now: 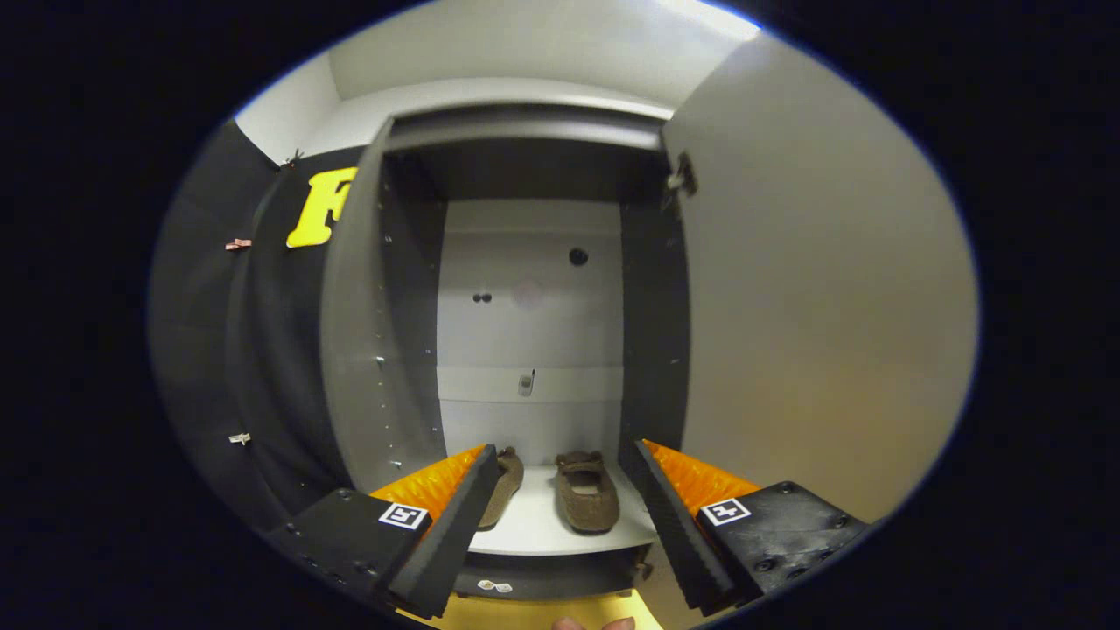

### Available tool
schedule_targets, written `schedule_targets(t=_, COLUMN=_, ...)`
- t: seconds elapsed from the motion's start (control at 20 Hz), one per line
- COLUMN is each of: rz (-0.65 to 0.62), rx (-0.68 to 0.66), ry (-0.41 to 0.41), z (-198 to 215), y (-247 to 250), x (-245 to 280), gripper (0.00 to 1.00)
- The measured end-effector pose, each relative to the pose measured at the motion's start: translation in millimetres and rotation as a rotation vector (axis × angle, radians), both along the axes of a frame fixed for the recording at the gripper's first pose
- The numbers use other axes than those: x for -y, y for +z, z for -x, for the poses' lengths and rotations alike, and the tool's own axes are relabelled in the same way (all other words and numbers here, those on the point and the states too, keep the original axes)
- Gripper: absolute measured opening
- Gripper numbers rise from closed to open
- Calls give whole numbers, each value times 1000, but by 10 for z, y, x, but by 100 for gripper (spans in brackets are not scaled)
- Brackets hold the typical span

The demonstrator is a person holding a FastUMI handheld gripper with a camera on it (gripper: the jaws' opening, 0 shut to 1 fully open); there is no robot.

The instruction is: Open the shoe cabinet door, grab the shoes and put them into the shoe cabinet, then close the shoe cabinet door.

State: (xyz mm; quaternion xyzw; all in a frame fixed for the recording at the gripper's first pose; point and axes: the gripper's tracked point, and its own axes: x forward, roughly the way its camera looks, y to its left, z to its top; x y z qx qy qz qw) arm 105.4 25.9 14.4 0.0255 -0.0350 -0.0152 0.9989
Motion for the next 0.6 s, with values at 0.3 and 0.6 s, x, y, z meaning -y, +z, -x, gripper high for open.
schedule_targets(t=0.3, rz=62, rx=101, ry=-42, z=992, y=276, x=327, gripper=97)
schedule_targets(t=0.6, rz=42, rx=17, ry=-40, z=1747, y=207, x=926, gripper=97)
